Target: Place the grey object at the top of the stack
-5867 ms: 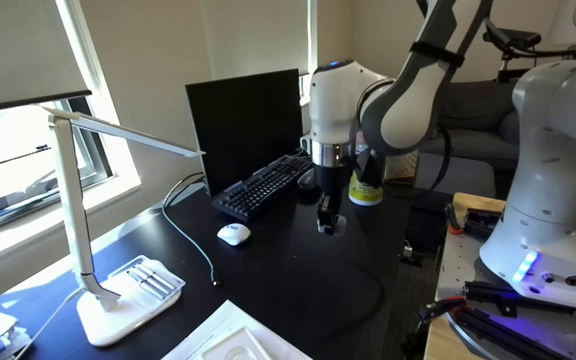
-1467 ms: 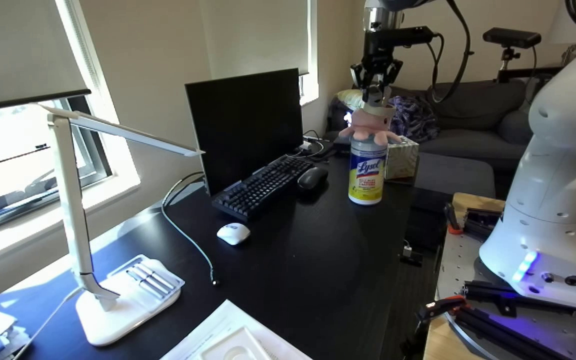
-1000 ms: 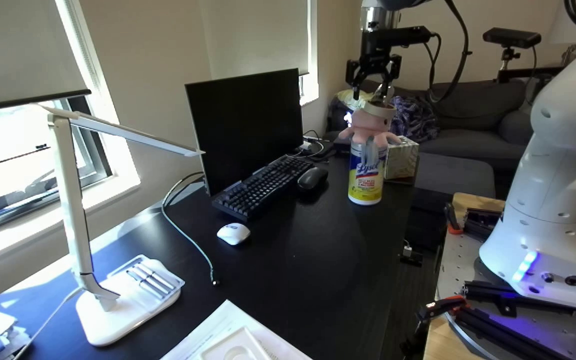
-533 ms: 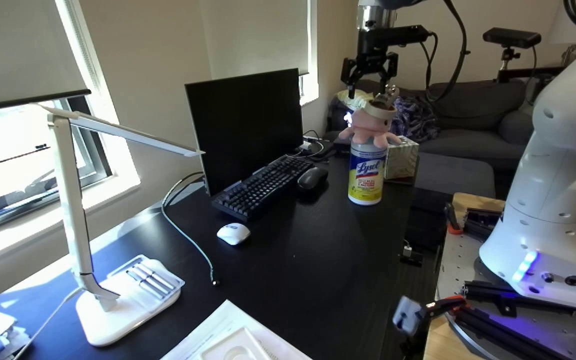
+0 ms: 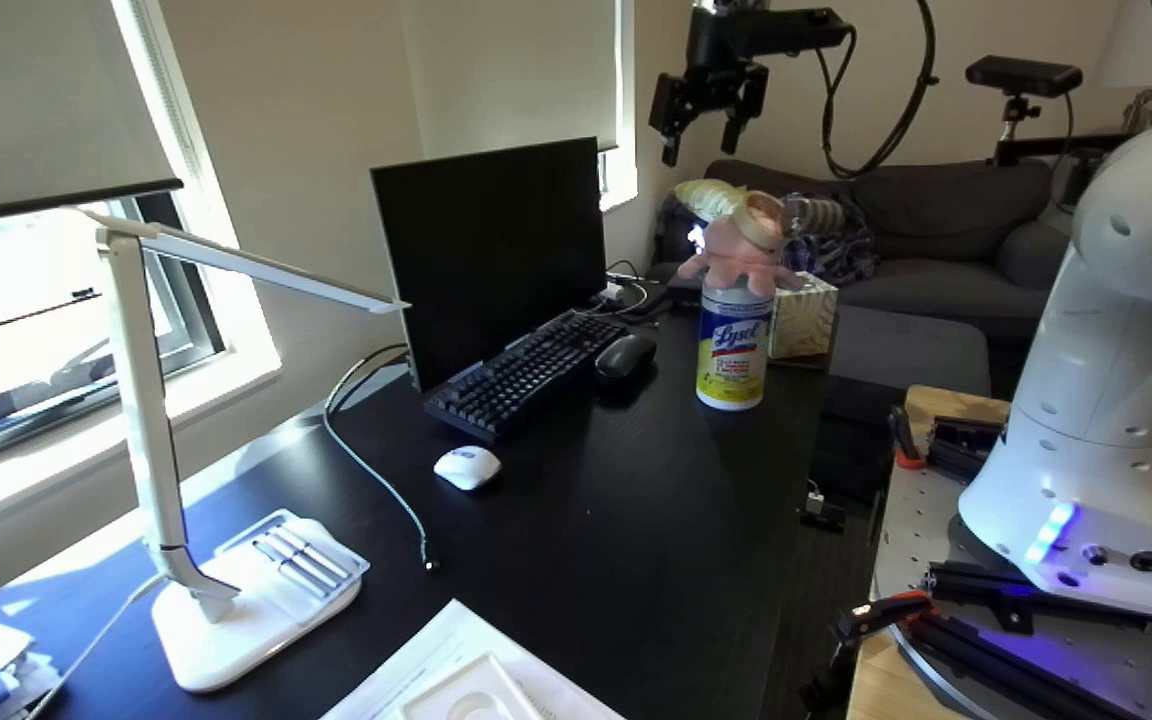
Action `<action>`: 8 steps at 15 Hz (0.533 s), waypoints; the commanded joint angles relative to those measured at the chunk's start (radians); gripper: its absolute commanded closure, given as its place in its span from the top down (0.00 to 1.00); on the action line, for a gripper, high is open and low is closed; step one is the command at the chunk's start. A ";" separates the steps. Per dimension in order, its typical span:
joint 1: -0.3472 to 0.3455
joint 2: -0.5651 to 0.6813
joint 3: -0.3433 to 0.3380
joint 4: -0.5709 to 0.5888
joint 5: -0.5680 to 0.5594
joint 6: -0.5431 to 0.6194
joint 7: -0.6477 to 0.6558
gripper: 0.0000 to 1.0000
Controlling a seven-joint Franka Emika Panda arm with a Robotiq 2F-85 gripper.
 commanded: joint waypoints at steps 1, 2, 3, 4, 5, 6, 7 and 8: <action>0.073 -0.083 0.047 -0.033 0.020 -0.084 -0.074 1.00; 0.103 -0.094 0.054 -0.042 0.029 -0.095 -0.096 1.00; 0.138 -0.100 0.054 -0.047 0.049 -0.118 -0.127 1.00; 0.166 -0.109 0.058 -0.061 0.059 -0.120 -0.151 1.00; 0.193 -0.114 0.059 -0.072 0.066 -0.129 -0.181 1.00; 0.218 -0.117 0.058 -0.081 0.072 -0.134 -0.213 1.00; 0.240 -0.117 0.052 -0.090 0.079 -0.135 -0.250 1.00; 0.260 -0.116 0.046 -0.095 0.085 -0.145 -0.289 1.00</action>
